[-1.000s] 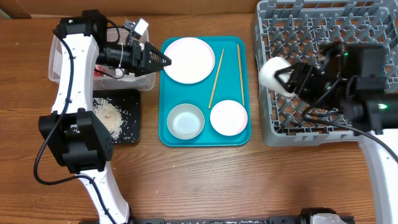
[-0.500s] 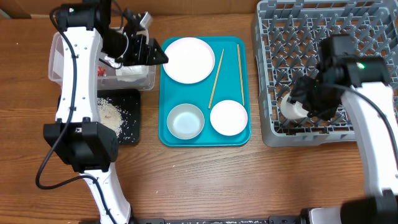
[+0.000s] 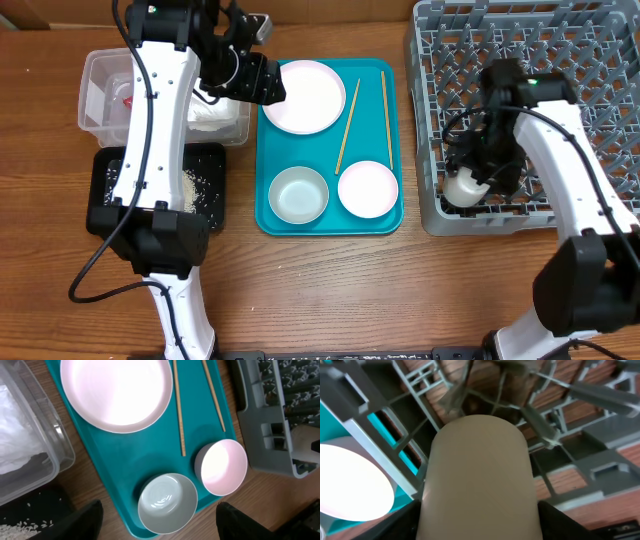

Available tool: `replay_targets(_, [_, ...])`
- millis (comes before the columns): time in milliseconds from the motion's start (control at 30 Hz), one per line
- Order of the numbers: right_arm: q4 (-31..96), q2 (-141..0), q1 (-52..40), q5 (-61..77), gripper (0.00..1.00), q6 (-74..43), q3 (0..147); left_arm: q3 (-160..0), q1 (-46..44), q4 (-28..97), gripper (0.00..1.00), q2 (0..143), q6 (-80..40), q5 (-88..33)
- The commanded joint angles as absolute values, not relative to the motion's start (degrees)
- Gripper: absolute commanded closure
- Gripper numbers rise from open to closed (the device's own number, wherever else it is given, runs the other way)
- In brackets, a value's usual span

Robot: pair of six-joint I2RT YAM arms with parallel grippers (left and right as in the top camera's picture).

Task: Sort waste into correct bins and load items into the dishwasher
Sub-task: 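Place the cup upside down in the dish rack with the right gripper, then reach the right gripper to the pink bowl and grasp its rim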

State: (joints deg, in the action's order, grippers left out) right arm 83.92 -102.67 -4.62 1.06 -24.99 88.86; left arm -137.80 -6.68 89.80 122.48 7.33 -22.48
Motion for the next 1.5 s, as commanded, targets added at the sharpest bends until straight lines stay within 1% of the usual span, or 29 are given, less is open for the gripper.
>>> replay_targets(0, [83.0,-102.6,-4.9,0.5,0.23,-24.7,89.3,-139.0,-6.7,90.0,0.25,120.9,6.2,-20.4])
replay_targets(167, [82.2,-102.6,-4.8,0.5,0.23,-24.7,89.6,-140.6,-6.7,90.0,0.26,120.9,6.1,-20.6])
replay_targets(300, [83.5,-102.5,-4.8,1.3,0.23,-24.7,93.0,-146.2,-6.7,91.6,0.26,120.9,6.1,-20.4])
replay_targets(400, [84.2,-101.6,-6.1,2.9,0.28,-24.0,97.5,-151.1,-6.7,92.9,0.26,120.9,6.1,-20.3])
replay_targets(533, [82.0,-100.0,-11.4,3.1,0.28,-24.0,102.3,-154.6,-6.7,93.1,0.22,120.9,6.2,-20.3])
replay_targets(633, [77.1,-100.1,-18.4,3.0,0.28,-24.0,102.3,-154.7,-6.1,92.9,0.22,120.9,5.7,-19.2])
replay_targets(767, [73.9,-102.5,-24.5,0.6,0.29,-25.8,101.1,-154.7,-5.1,93.0,0.21,120.9,2.1,-15.5])
replay_targets(833, [73.8,-103.9,-25.6,0.0,0.30,-25.8,100.4,-154.7,-4.5,93.0,0.20,120.9,1.4,-14.2])
replay_targets(900, [74.0,-105.2,-25.9,0.1,0.31,-26.2,99.1,-154.6,-4.2,92.9,0.16,121.0,1.3,-12.8])
replay_targets(933, [74.3,-105.6,-25.9,0.1,0.32,-26.7,98.3,-154.5,-4.1,92.9,0.14,121.0,1.3,-12.7])
replay_targets(1000, [74.4,-106.2,-25.9,0.1,0.35,-27.2,96.3,-154.5,-4.1,92.9,0.00,121.0,1.3,-12.7])
replay_targets(1033, [74.3,-106.3,-25.9,0.1,0.38,-27.4,95.3,-154.5,-4.2,92.8,0.00,121.0,1.3,-13.0])
replay_targets(1100, [73.9,-106.3,-25.9,0.1,0.41,-28.4,93.0,-154.5,-4.4,92.8,0.00,121.0,1.2,-13.2])
replay_targets(1333, [68.7,-106.4,-25.9,0.0,0.43,-30.1,82.9,-154.5,-4.7,92.7,0.00,121.0,1.3,-13.1])
replay_targets(1467, [65.0,-106.4,-25.9,0.0,0.47,-30.2,78.5,-154.5,-4.7,92.7,0.00,121.0,1.3,-13.1])
